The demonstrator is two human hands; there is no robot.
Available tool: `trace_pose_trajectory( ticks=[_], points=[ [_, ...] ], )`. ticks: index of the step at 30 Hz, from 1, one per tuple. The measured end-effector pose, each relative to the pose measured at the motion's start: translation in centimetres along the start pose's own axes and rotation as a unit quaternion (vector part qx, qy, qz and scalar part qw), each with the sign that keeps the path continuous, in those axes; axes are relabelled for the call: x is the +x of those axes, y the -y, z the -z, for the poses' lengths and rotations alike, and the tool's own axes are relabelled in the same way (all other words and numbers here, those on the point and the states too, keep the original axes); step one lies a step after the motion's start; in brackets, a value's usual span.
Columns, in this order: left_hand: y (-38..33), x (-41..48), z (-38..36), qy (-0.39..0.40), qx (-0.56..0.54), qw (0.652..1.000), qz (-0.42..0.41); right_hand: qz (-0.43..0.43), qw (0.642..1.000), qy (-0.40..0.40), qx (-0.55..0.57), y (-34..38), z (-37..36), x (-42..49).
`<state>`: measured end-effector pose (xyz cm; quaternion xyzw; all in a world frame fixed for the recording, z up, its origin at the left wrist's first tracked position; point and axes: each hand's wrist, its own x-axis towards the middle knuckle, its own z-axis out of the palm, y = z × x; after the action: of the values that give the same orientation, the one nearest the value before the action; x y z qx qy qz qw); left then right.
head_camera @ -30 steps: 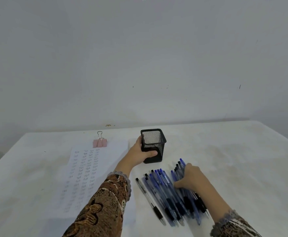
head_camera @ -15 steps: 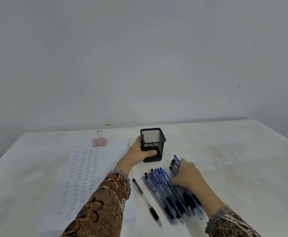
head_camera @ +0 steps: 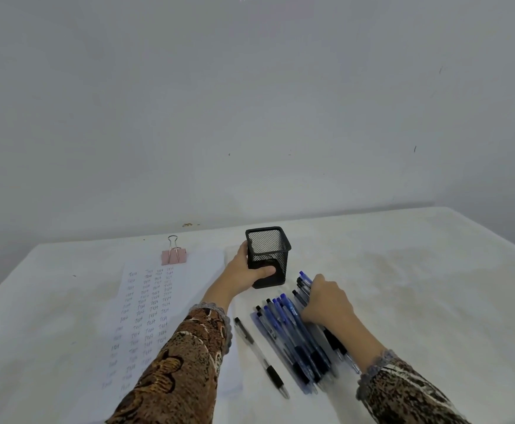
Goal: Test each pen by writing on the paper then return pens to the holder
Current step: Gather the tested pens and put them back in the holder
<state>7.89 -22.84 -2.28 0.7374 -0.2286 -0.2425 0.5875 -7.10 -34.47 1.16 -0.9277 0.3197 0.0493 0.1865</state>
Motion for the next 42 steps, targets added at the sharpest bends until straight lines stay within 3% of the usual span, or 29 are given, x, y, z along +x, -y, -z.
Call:
trace_pose_trajectory(
  ticks=[9,13,17,22,28,31,36,42],
  points=[
    [-0.5,-0.5,0.0,0.007,0.004,1.000,-0.003,0.018,0.996,0.039,0.076,0.8,0.4,0.3],
    [-0.8,-0.8,-0.1,0.016,0.018,1.000,-0.006,0.030,0.975,0.052,0.213,0.3,1.1,0.7],
    [-1.2,-1.1,-0.5,0.003,-0.007,1.000,-0.002,0.041,0.920,0.089,0.379,-0.6,2.1,1.2],
    [-1.2,-0.7,-0.6,-0.021,-0.023,0.999,-0.016,0.101,0.846,0.055,0.521,0.0,5.5,1.3],
    [-1.1,-0.1,-1.4,-0.064,-0.035,0.997,-0.032,0.200,0.696,-0.122,0.678,4.1,11.0,2.8],
    [-0.7,0.0,-1.3,-0.067,-0.031,0.997,-0.034,0.216,0.658,-0.164,0.703,6.5,10.7,4.1],
    [-1.0,-0.2,-1.2,-0.057,-0.032,0.997,-0.047,0.213,0.662,-0.180,0.696,7.9,7.4,6.5],
    [-0.6,-0.1,-1.1,-0.054,-0.024,0.997,-0.050,0.231,0.751,-0.092,0.612,6.7,4.3,7.8]
  ],
)
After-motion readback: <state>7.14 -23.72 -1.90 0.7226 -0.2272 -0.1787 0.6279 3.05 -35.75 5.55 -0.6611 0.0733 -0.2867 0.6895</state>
